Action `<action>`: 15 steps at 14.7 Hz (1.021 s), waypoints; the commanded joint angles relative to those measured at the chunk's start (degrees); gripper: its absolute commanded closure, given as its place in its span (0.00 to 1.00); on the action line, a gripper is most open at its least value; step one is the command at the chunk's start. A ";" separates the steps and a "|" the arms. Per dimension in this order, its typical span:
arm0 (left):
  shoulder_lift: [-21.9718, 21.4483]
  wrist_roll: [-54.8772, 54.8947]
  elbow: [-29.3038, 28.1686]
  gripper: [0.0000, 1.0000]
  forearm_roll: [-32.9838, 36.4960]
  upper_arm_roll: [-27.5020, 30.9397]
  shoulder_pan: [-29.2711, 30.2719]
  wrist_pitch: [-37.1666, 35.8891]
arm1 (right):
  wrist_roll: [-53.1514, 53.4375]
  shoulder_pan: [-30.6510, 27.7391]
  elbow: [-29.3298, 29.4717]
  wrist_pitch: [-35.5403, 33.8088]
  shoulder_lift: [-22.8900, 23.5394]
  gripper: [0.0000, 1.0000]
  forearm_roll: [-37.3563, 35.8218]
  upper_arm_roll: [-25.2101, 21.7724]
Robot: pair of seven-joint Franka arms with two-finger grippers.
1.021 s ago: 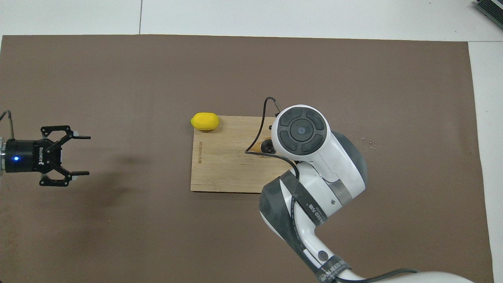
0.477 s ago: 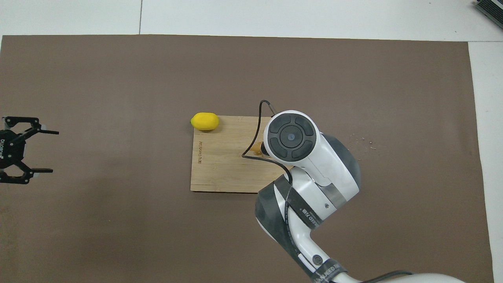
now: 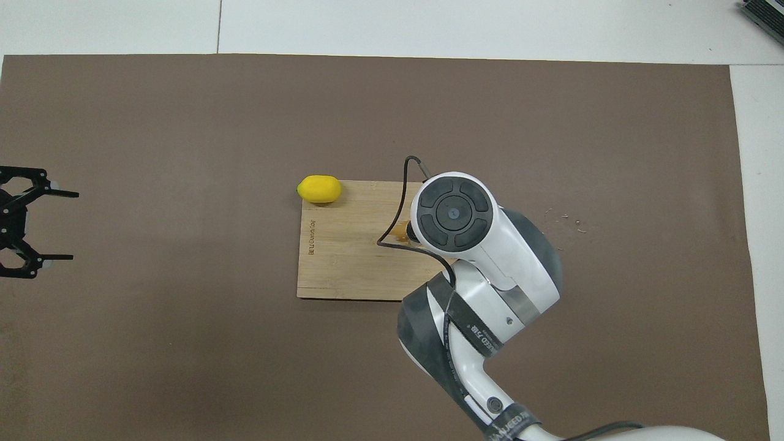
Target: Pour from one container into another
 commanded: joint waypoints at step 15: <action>-9.46 -60.79 -0.07 0.00 23.49 -2.02 -12.42 1.93 | 2.19 0.15 0.49 -0.03 0.43 0.82 -3.86 0.29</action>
